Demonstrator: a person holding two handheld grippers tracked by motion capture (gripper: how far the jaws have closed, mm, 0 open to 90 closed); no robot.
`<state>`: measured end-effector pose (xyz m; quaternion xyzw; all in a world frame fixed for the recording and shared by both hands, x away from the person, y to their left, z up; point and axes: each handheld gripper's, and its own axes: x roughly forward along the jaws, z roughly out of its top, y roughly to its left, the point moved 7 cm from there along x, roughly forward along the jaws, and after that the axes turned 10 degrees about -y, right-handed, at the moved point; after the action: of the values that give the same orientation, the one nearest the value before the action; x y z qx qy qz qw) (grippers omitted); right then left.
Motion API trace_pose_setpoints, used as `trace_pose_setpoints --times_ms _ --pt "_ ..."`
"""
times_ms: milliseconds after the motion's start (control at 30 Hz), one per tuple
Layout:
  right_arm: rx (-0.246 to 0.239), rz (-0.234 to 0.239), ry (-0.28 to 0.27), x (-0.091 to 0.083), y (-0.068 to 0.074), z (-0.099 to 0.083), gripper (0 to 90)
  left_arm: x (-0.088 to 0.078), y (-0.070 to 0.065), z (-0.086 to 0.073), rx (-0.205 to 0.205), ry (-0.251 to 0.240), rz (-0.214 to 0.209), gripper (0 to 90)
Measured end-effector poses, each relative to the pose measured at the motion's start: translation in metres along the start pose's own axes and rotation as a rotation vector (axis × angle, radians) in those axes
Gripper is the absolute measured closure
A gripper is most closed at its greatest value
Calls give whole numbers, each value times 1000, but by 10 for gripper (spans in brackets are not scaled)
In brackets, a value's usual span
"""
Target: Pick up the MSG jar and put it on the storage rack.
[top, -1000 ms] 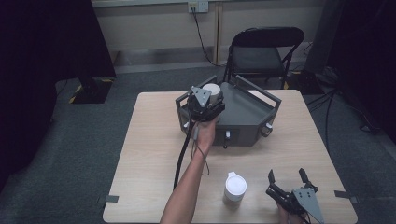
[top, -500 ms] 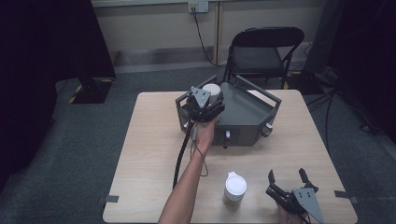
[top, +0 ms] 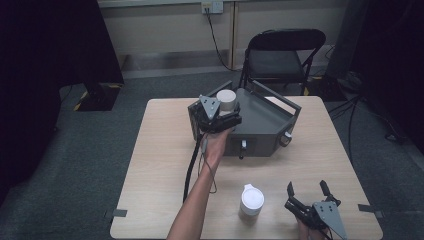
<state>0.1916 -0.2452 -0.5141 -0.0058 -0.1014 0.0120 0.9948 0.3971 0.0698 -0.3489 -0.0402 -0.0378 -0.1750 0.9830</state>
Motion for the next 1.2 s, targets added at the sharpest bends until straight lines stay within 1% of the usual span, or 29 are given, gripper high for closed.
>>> trace_pose_setpoints --times_ms 67,100,167,200,300,367,433,500,600,667,767,800,833,867,933,967,1000,1067,1100,1133,1167,1200 --pt "0 -1 0 0 0 0 8 -6 2 0 -6 -14 3 1" --pt "0 -2 0 0 0 0 8 -11 2 0 -1 -32 10 7" --pt "0 -5 0 0 1 0 8 -20 0 -3 18 -52 25 14" --pt "0 -5 0 0 1 0 8 -24 0 -4 14 -58 22 14" --pt "0 -5 0 0 1 0 8 -35 3 -7 -23 -66 22 13" --pt "0 -5 0 0 1 0 8 -41 4 -9 -23 -71 22 13" --pt "-1 -6 1 0 1 0 8 -45 7 -8 -31 -68 24 13" --pt "-1 -6 0 0 1 0 8 -50 9 -7 -22 -87 27 12" --pt "0 -7 0 0 1 0 8 -60 12 -4 -43 -106 17 12" --pt "0 -8 0 0 1 0 9 -68 11 -6 -42 -125 20 11" --pt "-1 -8 0 0 1 0 8 -75 15 -11 -54 -126 16 12" --pt "-2 -7 0 0 1 0 8 -77 17 -12 -53 -114 16 11" --pt "-2 -7 0 0 1 0 8 -77 17 -12 -53 -114 16 10" --pt "-2 -6 0 0 1 0 8 -82 21 -13 -72 -101 26 4" --pt "-1 -7 0 0 1 0 8 -92 24 -16 -63 -117 34 2" --pt "-1 -8 0 0 1 0 8 -99 23 -19 -55 -138 42 2" --pt "-1 -8 0 0 1 0 8 -99 23 -19 -55 -138 42 2" --pt "-1 -7 0 0 1 0 8 -110 24 -22 -35 -141 30 0" --pt "-1 -6 0 0 1 0 8 -113 24 -23 -26 -145 34 0" --pt "-1 -5 0 0 1 0 8 -117 24 -25 -16 -148 41 0" --pt "0 -5 0 0 1 0 8 -121 24 -27 -14 -150 54 0" --pt "-1 -6 0 0 1 0 9 -124 23 -29 -2 -149 72 0"
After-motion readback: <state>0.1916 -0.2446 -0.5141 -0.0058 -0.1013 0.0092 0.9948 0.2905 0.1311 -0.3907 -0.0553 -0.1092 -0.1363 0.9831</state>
